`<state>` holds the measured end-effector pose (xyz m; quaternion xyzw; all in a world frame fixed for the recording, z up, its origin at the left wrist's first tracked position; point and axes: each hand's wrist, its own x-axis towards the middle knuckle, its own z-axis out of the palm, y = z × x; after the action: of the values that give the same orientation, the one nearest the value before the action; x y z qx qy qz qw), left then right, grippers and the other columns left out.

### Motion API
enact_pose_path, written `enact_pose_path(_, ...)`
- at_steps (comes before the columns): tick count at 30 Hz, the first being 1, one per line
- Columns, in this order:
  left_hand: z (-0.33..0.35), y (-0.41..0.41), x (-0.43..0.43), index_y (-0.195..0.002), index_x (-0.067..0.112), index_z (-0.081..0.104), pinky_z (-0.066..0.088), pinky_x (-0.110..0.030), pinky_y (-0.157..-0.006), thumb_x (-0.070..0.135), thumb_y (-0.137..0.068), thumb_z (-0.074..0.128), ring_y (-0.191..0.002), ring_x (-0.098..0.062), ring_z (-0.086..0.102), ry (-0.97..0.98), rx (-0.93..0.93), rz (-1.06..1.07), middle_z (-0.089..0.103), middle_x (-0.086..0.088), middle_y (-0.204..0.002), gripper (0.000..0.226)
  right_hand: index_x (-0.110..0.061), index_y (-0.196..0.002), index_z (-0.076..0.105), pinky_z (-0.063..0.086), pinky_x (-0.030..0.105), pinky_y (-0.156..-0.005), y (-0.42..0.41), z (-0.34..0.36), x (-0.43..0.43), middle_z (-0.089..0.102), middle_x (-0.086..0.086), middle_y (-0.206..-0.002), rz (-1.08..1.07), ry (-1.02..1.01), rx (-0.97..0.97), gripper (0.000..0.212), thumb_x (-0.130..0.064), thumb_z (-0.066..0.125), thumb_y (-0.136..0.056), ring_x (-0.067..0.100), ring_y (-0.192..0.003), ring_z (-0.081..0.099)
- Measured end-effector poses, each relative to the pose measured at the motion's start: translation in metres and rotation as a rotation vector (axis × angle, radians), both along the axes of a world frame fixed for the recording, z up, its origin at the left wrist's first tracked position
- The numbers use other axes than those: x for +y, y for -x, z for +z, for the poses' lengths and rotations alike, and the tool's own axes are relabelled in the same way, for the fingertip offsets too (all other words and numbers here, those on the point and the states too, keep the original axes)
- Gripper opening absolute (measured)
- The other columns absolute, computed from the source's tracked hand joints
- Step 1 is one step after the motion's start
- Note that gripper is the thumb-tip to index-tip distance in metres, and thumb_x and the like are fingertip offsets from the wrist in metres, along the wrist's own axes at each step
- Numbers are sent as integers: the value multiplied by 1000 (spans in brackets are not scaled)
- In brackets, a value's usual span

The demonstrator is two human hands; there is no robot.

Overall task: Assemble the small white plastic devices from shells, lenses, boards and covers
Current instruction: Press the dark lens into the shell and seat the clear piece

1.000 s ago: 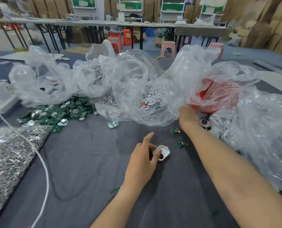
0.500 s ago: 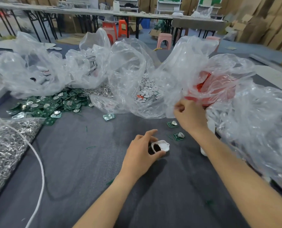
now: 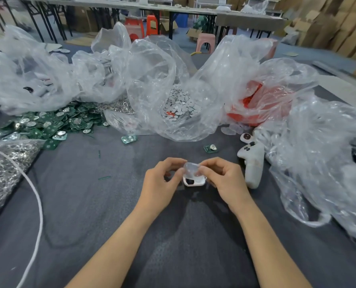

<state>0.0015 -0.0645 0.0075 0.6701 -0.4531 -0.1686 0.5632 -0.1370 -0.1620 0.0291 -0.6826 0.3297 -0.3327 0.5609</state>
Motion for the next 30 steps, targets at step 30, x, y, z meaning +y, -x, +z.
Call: enact_pose_path(30,-2,7,7,-113,26,62,41,-19,-55,9,-93,52,-52,-11,50,-31,-283,22,52,1,-55,28,-15,-87,69,52,19,-54,5,-4,-10,68,9,-83,-282,-206,-61,17,1,63,-86,7,-56,61)
